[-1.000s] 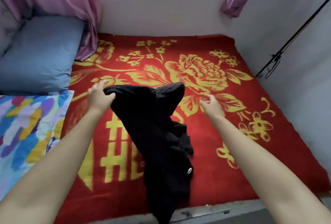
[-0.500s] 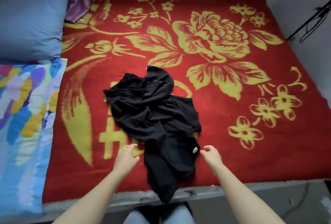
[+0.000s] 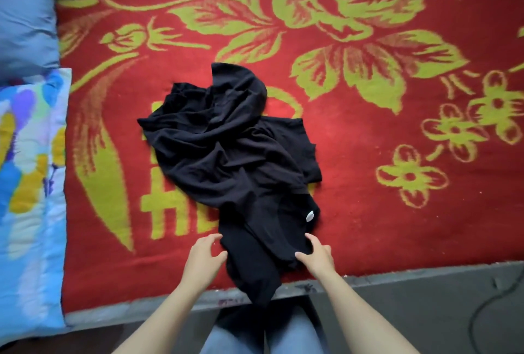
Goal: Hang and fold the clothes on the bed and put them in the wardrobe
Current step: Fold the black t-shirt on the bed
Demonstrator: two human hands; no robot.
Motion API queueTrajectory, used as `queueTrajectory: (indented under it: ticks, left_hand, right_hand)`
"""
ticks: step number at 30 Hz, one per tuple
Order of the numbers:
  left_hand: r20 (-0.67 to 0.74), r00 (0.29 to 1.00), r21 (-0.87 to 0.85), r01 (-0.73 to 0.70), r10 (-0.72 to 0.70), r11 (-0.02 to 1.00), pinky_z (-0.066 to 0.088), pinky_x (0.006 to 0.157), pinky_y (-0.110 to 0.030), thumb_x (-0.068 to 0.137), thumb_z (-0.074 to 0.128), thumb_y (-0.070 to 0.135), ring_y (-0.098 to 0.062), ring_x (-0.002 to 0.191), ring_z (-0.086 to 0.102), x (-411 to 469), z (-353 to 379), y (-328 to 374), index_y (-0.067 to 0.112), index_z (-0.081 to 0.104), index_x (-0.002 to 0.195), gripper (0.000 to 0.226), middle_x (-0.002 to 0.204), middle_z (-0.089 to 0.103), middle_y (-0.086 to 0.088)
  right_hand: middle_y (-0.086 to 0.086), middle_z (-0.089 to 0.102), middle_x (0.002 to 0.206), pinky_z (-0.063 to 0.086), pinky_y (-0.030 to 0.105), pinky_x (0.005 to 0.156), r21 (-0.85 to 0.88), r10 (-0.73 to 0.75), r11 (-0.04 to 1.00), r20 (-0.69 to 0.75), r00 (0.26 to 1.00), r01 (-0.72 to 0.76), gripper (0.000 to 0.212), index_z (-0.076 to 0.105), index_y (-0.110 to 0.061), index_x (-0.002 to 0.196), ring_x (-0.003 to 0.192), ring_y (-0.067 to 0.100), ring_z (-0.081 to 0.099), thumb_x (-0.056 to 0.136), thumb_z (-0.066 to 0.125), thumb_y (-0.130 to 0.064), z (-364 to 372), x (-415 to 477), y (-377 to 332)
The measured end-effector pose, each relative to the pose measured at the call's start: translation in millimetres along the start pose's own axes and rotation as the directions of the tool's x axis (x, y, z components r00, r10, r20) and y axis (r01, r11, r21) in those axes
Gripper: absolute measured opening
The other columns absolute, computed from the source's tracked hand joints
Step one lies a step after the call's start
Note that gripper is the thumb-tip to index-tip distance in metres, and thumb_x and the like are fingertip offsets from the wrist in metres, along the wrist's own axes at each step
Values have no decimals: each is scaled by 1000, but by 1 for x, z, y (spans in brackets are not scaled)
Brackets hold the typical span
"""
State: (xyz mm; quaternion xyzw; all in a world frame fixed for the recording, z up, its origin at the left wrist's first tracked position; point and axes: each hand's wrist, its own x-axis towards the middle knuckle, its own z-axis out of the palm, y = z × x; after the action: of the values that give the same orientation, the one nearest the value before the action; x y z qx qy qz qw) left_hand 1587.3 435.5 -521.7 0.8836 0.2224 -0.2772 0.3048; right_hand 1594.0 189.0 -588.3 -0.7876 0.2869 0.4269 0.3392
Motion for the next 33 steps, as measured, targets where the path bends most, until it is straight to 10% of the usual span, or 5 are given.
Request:
queueTrajectory:
  ticks: [5, 8, 13, 21, 33]
  left_hand:
    - [5, 1000, -3, 23, -22, 1000, 33, 100, -29, 84, 62, 9, -21, 121, 48, 0, 5, 4, 10, 57, 122, 38, 126, 56, -8]
    - [15, 999, -18, 30, -30, 999, 35, 98, -29, 84, 63, 9, -22, 117, 50, -3, 4, 11, 10, 58, 120, 36, 124, 57, -9]
    - [39, 999, -52, -11, 13, 999, 38, 89, -27, 86, 61, 12, -22, 108, 54, -4, -6, 41, 11, 59, 118, 33, 120, 58, -9]
    - [-43, 966, -166, -257, 254, 952, 37, 88, -23, 85, 61, 9, -20, 105, 57, -9, -61, 145, 8, 63, 112, 27, 116, 61, -9]
    - [-96, 610, -265, -777, 786, 571, 33, 107, -30, 96, 51, 28, -5, 125, 38, -62, -216, 275, 30, 46, 129, 33, 135, 42, 11]
  right_hand:
    - [3, 44, 114, 40, 29, 89, -188, -6, 982, 74, 997, 19, 20, 59, -25, 100, 109, 26, 48, 87, 59, -41, 5, -5, -4]
    - [-3, 45, 70, 32, 25, 65, -50, -66, 997, 18, 998, 67, 36, 38, -20, 61, 75, 20, 44, 86, 62, -28, -2, -14, -6]
    - [-4, 28, 54, 21, 27, 49, 212, -116, 957, -345, 931, 198, 43, 27, -17, 56, 57, 16, 25, 76, 63, -6, -52, -50, -12]
    - [-7, 29, 57, 19, 23, 49, 36, -536, 770, -503, 678, 637, 44, 23, -20, 59, 55, 9, 22, 69, 56, 8, -190, -142, -103]
    - [-3, 30, 48, 19, 16, 40, 401, -839, 268, -350, 417, 876, 32, 26, -22, 51, 40, 9, 23, 55, 39, 6, -329, -353, -230]
